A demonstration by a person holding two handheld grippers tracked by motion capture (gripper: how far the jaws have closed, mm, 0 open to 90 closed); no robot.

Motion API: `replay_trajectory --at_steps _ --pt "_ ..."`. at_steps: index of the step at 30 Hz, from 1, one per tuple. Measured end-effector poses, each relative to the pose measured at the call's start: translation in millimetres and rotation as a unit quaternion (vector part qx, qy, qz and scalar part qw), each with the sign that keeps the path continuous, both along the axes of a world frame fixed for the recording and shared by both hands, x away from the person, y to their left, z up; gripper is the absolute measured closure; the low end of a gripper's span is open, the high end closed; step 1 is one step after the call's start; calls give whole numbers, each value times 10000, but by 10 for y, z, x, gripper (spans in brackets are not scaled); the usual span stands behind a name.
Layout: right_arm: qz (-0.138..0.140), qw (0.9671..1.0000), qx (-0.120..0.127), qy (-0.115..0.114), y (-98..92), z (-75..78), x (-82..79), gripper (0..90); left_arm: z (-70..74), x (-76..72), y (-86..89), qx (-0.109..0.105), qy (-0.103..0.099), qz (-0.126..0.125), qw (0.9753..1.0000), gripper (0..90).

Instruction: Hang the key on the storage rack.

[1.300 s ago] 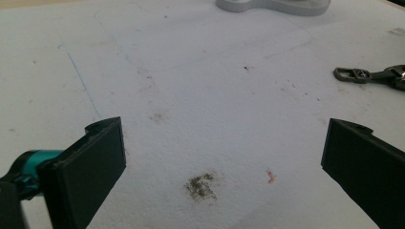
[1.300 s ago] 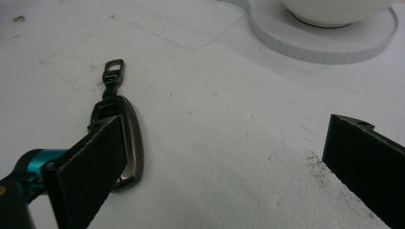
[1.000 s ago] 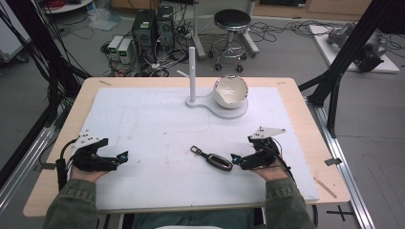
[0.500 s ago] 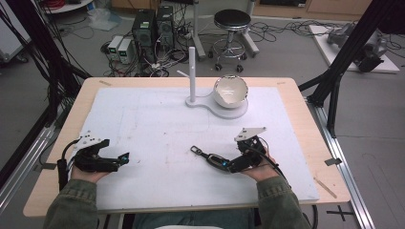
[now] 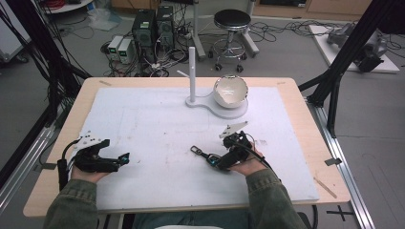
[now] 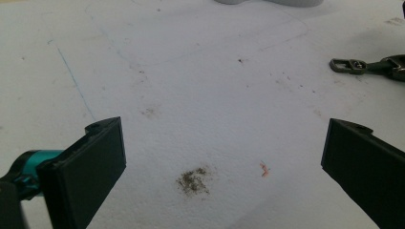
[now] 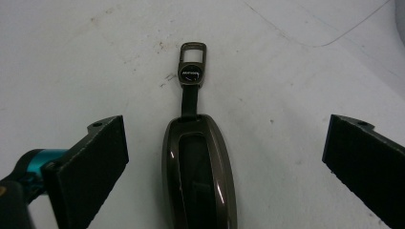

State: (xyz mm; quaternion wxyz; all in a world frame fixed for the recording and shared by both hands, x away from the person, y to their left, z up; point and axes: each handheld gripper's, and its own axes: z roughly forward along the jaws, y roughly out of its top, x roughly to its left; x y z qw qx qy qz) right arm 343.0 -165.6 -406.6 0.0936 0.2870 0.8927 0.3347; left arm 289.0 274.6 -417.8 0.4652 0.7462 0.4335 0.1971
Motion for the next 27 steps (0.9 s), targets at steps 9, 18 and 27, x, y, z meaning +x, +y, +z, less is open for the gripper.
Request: replay_trajectory --at_steps 9,18,27 --pt "184 9992 -306 187 220 -35 91 5 4 -1 3 -7 28 -21 10000 17" --pt "389 9964 -646 375 400 -84 145 6 6 0 5 -22 49 -23 10000 17" --pt "506 9918 -947 688 490 -123 189 54 4 3 7 -4 78 -19 10000 17"
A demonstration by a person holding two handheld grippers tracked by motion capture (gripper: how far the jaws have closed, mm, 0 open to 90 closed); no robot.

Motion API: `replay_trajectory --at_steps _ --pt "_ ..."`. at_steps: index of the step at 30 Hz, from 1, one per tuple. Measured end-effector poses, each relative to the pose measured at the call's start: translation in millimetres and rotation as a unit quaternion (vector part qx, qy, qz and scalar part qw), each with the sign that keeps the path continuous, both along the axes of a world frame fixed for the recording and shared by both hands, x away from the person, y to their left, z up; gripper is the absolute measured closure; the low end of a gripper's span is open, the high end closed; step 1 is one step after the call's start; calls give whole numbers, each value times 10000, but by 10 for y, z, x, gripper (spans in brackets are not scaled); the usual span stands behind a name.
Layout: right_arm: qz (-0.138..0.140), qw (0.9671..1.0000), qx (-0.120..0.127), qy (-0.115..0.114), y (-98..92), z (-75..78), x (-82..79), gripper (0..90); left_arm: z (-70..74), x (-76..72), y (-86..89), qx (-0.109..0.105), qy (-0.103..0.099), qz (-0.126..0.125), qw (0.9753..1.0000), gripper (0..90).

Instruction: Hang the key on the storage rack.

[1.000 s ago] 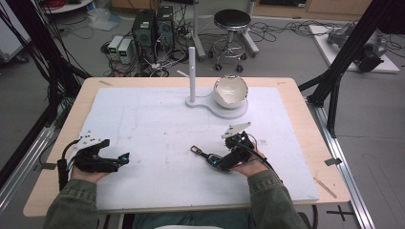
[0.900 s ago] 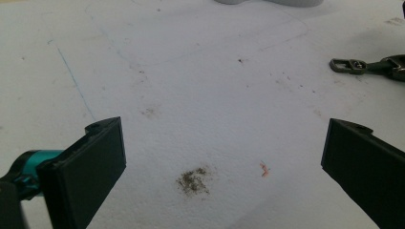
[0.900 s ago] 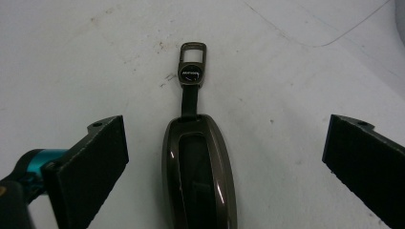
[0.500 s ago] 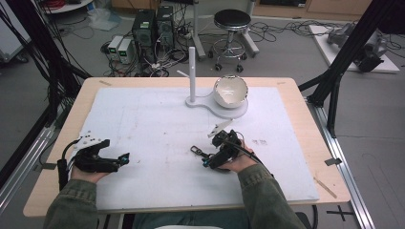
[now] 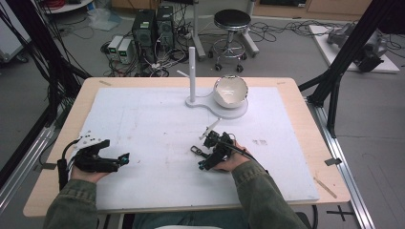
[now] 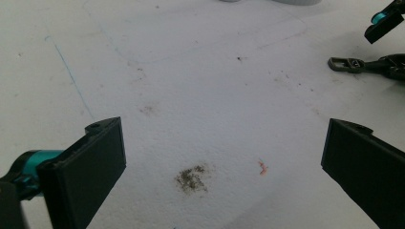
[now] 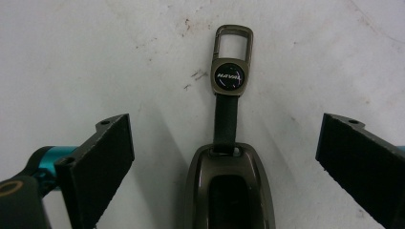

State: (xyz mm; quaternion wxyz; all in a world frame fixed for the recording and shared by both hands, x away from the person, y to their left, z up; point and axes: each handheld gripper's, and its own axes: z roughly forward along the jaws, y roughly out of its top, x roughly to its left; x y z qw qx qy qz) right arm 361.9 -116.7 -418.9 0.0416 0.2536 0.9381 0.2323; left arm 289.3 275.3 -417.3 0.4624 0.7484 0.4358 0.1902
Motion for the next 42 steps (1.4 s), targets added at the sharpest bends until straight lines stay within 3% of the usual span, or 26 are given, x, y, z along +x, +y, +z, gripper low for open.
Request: replay_trajectory --at_steps 2,5,11,17,23,28,30,33,42 --pt "-14 10000 -30 13 13 2 10 79 -1 -2 -3 -9 3 8 10000 17" --pt "99 9999 -38 99 29 15 18 222 1 -2 1 -19 -31 23 10000 17" --pt "189 9998 -106 43 68 17 7 376 1 -4 1 -3 -43 28 10000 17" --pt "276 9994 -194 82 96 1 8 480 -1 -1 2 -7 -31 3 10000 17" --pt "166 9994 -296 7 110 4 25 589 -1 -2 3 -15 -38 11 10000 17" --pt "235 9988 -414 -73 143 11 14 663 -7 2 -4 8 -21 -15 10000 17" --pt "276 9984 -493 -79 173 23 1 762 -6 -1 -3 8 -26 -24 10000 17" --pt "308 9976 -606 -106 208 34 -13 806 -4 -1 3 1 -42 -24 10000 17" --pt "273 9989 -365 101 151 53 31 836 -2 -2 6 -21 -45 -21 10000 17"
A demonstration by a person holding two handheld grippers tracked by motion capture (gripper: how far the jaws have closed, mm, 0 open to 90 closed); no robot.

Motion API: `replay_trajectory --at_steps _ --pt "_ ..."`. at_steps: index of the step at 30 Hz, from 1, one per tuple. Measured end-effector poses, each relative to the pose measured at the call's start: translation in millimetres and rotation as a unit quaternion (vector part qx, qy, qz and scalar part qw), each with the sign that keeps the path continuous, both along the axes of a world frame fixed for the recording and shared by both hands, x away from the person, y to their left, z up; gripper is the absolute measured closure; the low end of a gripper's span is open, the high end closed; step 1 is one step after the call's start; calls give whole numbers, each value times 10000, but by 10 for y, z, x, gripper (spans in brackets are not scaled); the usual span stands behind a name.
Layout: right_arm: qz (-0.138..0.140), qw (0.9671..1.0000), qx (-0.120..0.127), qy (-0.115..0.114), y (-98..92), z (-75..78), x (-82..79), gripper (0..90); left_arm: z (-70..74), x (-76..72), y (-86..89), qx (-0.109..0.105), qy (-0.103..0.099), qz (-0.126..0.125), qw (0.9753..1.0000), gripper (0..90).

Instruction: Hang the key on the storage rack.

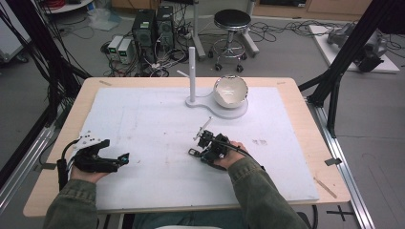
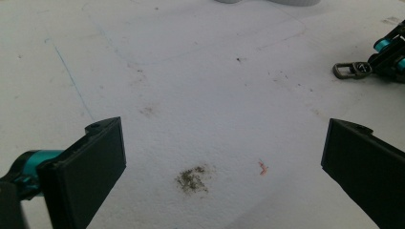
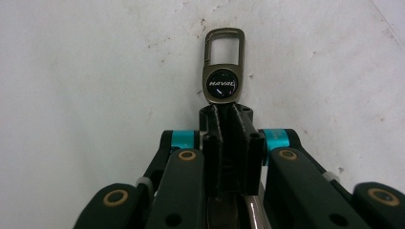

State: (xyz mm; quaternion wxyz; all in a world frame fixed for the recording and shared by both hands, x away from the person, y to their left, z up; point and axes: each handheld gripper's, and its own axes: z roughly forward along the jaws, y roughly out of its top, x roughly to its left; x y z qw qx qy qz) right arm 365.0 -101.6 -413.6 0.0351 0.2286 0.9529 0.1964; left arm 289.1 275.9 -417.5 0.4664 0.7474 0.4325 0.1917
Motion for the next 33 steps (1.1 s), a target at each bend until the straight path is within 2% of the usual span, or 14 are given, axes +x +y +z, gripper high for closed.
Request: replay_trajectory --at_steps 9,15,18,22,33 --pt "-49 9994 292 154 -86 66 36 835 2 -4 -4 8 -15 -12 10000 17" --pt "-121 9987 457 195 -174 190 76 835 1 -3 -4 23 1 -12 10000 17" --pt "-144 9986 477 172 -198 260 99 834 3 -4 -4 23 -17 4 10000 17" --pt "-184 9977 640 90 -228 372 137 834 5 -4 0 4 -30 18 10000 17" --pt "-282 9968 751 -68 -262 618 222 833 2 -2 -3 7 -17 1 10000 17"
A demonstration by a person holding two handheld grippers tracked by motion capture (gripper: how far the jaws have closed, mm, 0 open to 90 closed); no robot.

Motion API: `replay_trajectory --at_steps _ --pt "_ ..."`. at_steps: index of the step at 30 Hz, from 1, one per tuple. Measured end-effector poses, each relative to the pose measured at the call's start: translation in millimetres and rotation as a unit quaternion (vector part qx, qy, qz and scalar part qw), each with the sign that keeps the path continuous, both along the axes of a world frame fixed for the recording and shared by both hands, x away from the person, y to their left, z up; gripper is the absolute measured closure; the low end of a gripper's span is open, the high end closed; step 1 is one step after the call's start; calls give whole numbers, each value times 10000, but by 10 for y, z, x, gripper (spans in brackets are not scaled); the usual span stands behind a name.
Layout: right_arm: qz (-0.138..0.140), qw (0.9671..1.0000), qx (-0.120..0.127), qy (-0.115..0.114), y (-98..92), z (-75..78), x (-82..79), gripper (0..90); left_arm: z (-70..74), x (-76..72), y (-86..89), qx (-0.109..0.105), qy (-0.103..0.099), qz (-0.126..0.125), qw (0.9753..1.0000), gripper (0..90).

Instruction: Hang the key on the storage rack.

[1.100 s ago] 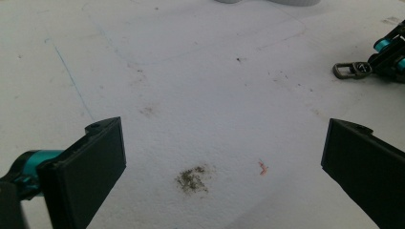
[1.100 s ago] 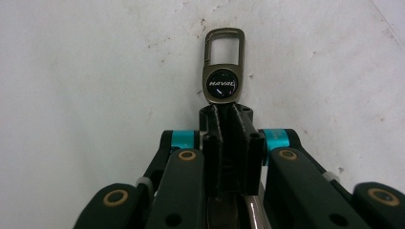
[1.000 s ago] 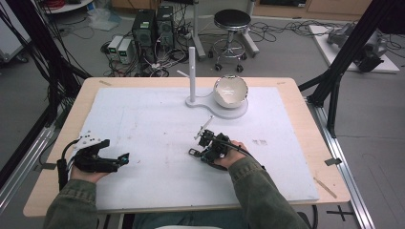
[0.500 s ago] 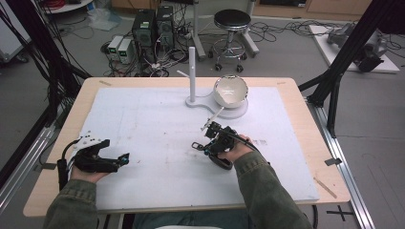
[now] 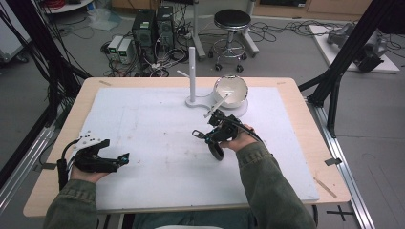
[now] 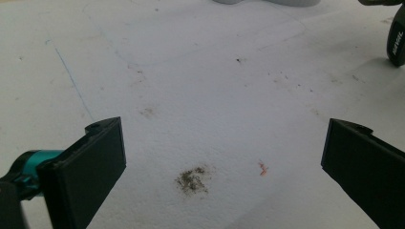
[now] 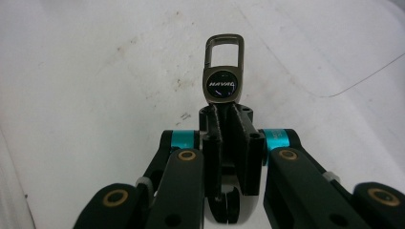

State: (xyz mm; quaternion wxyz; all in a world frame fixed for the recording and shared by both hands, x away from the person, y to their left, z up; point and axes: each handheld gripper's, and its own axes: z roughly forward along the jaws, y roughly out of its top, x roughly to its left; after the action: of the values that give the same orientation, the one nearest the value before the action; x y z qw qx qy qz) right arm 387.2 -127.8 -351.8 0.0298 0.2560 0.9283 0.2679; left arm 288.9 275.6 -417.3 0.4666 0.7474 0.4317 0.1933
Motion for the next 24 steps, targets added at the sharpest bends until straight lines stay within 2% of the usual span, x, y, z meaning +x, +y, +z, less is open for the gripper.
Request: replay_trajectory --at_steps 6,17,24 --pt "-4 9999 127 -51 -1 91 51 832 2 -3 -1 -19 -7 13 10000 17" --pt "-49 9997 204 -119 14 268 186 831 -3 3 -4 19 31 -30 10000 17" --pt "-14 9995 215 -235 105 474 281 830 -2 3 -1 12 19 -26 10000 17"
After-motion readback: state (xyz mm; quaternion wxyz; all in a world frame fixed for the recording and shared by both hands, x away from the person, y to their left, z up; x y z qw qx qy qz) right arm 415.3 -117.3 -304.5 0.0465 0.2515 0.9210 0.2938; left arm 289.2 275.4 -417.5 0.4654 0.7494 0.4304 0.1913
